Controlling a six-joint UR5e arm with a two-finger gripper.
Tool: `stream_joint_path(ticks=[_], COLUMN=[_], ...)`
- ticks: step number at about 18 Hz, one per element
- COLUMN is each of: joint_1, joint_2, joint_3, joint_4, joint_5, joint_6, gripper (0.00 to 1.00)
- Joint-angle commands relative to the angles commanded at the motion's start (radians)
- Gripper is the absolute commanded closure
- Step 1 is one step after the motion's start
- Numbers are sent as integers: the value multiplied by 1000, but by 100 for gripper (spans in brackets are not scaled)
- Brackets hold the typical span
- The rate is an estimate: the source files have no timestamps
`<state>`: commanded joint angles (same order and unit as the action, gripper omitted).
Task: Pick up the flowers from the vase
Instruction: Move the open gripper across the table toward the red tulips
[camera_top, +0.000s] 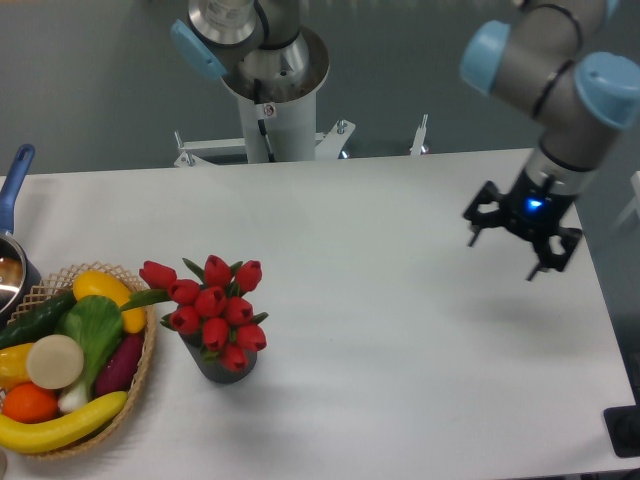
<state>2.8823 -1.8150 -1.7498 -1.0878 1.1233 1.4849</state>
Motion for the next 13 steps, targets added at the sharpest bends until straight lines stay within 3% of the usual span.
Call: stream_joint_path(ticks=[2,4,6,10,13], joint_1=[18,34,35,9,-63], joint_2=[38,78,103,146,140], joint_3=[-54,-97,-144,-177,-192], joint_4=[15,11,12,12,16], joint_5=[-115,-341,-466,-493,-502], joint_6=[0,-9,-11,-96,-118], gripper=[0,0,0,0,0])
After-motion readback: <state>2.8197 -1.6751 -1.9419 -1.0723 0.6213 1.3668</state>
